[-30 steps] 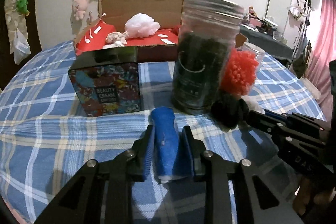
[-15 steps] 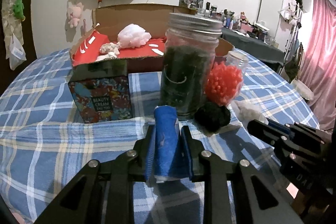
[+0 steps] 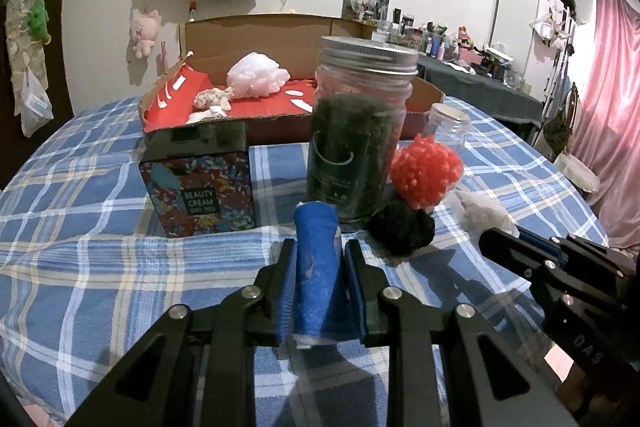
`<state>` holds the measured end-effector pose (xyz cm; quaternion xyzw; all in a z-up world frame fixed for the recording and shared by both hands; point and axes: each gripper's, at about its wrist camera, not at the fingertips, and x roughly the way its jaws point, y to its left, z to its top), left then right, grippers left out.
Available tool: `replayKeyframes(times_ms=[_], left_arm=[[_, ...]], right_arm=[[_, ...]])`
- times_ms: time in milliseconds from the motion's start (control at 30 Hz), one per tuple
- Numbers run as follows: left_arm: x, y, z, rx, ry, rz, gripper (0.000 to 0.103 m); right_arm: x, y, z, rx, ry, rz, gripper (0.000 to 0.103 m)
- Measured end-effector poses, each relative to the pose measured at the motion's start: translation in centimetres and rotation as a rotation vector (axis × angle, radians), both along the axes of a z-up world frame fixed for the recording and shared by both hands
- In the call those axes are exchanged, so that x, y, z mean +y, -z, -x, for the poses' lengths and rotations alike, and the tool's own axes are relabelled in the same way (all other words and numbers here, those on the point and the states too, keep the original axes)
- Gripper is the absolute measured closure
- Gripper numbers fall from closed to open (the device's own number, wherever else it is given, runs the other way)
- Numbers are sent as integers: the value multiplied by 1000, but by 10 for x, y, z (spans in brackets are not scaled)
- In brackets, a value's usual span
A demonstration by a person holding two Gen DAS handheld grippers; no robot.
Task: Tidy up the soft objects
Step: 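Carry the tissue with the right tool while the left tool carries the blue roll into the box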
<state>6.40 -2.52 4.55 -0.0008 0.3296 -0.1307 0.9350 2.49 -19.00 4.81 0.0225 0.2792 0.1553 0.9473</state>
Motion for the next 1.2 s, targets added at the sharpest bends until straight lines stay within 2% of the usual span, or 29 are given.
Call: replayKeyframes(times_ms=[567,1200], left_arm=[[11,-2,-1,-3,-25,-3,78],[72,1,-4,29,-186,-14,78]], right_arm=[[-7,1,1,16,32,4,93],[-49,0,-17,73,125,-29,93]])
